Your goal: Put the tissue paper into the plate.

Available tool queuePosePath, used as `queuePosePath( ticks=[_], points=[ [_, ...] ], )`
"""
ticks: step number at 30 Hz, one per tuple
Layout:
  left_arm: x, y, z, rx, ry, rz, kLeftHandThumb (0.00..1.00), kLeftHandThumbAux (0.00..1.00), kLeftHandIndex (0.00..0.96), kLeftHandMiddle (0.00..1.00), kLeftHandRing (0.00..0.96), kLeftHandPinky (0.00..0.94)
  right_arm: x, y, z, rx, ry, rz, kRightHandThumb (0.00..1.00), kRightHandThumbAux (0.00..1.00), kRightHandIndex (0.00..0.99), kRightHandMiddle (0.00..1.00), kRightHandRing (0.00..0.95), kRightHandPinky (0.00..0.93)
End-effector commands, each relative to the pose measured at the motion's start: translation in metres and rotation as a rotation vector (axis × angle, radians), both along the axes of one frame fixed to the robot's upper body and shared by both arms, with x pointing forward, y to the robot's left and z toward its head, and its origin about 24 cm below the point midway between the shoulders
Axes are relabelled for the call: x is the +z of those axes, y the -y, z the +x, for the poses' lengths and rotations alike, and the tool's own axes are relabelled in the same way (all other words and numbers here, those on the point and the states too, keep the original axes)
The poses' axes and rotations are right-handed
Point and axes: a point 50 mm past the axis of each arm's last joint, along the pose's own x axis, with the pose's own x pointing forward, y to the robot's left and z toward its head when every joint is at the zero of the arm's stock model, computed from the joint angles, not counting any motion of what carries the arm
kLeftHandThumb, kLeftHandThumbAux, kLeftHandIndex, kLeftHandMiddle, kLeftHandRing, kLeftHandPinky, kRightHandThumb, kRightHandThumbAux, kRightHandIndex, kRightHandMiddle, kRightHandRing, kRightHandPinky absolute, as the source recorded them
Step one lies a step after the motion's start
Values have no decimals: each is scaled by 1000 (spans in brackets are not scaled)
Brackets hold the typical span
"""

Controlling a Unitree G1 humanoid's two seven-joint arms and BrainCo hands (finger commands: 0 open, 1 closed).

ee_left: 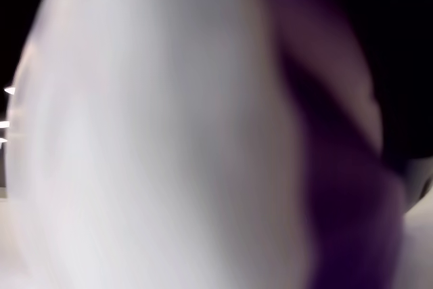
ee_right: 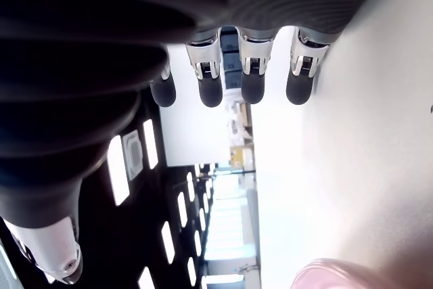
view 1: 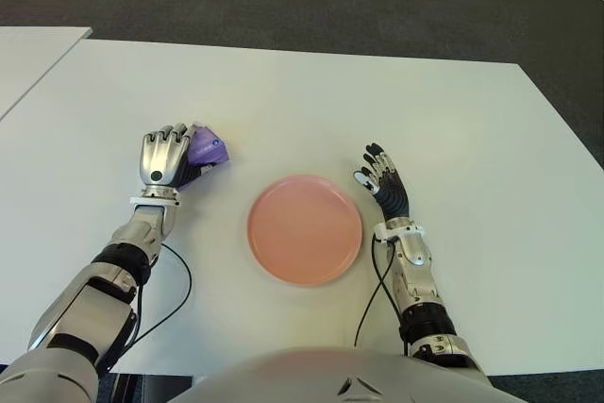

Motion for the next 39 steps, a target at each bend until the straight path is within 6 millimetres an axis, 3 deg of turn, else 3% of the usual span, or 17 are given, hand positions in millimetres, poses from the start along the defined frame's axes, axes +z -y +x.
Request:
queuePosePath(
  ticks=[1,8,14,20,29,33,39],
  points=[
    [-11,1,-7,6,-43,-10,748,698,443,863,862,857,-42,6,-29,-31,-221,22,0,665,0,0,0,0],
    [-1,-5,0,31,-2,-6,745,697,443,857,856,851,-42,4,-28,-30,-222,21,0,662,0,0,0,0],
    [40,-13,18,39,123,15,738,698,443,852,847,851,-42,4,-28,-31,-224,22,0,658,0,0,0,0],
    [77,-5,24,-14,288,21,738,697,444,852,846,855,-43,4,-27,-36,-226,25,0,657,0,0,0,0],
    [132,22,13,-173,480,-26,738,696,443,855,852,866,-43,4,-26,-42,-224,22,0,659,0,0,0,0],
    [154,55,-5,-322,515,-99,739,696,443,853,852,866,-43,5,-25,-39,-221,21,0,656,0,0,0,0],
    [160,80,-22,-509,484,-166,741,695,444,853,853,866,-43,6,-25,-38,-221,22,0,655,0,0,0,0]
  ],
)
